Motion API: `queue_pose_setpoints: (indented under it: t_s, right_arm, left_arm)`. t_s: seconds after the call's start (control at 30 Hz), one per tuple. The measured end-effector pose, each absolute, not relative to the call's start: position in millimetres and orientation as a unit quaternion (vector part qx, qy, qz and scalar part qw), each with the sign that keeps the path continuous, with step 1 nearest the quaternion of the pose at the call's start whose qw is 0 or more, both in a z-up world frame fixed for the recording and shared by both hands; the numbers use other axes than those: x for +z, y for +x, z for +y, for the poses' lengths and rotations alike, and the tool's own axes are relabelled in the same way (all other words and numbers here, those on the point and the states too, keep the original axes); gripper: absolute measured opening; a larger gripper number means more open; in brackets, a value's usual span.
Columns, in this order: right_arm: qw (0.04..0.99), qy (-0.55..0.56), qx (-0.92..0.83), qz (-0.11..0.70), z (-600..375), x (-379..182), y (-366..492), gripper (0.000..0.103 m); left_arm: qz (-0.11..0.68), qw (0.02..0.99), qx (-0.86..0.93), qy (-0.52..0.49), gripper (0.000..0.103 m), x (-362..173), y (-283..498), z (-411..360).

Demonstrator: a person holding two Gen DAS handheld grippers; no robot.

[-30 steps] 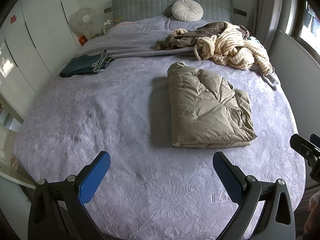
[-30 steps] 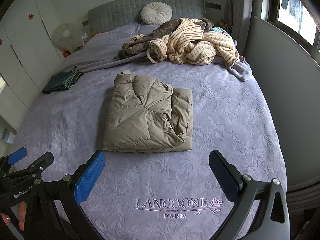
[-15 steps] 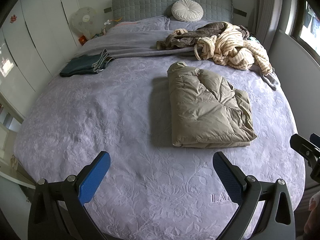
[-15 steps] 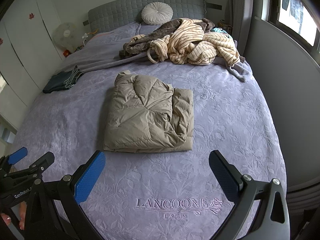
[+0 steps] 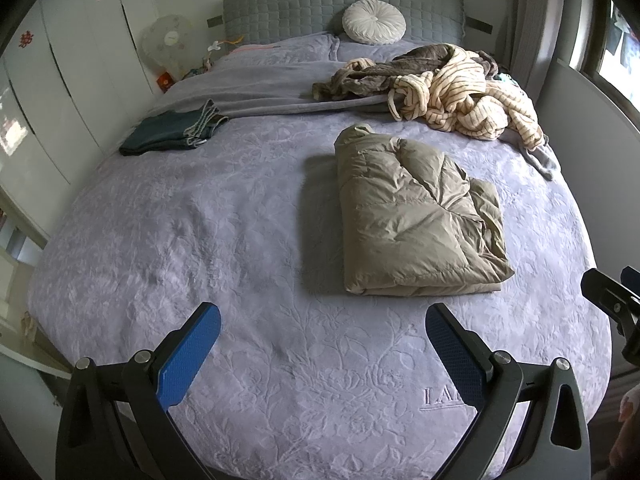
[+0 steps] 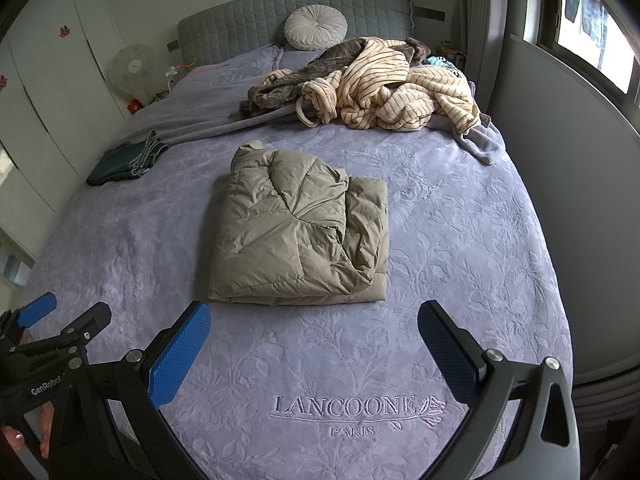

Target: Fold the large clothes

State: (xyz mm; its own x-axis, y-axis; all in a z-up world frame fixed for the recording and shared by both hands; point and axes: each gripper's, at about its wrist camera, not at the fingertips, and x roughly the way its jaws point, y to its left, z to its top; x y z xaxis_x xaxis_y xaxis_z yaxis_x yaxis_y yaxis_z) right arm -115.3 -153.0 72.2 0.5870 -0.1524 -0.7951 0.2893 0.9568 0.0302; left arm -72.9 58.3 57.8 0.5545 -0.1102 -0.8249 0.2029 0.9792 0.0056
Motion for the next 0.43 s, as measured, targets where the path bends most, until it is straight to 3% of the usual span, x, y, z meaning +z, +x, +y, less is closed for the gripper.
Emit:
queue_pose_setpoints:
  t_s: [0.43]
  right_arm:
    - [0.887,0.079,-0.125,0.437,-151.9,72.2,-115.9,0.103]
  left_arm:
    - [0.456,0.884,-0.091,0.047,0.103,62.6,-76.7,62.1]
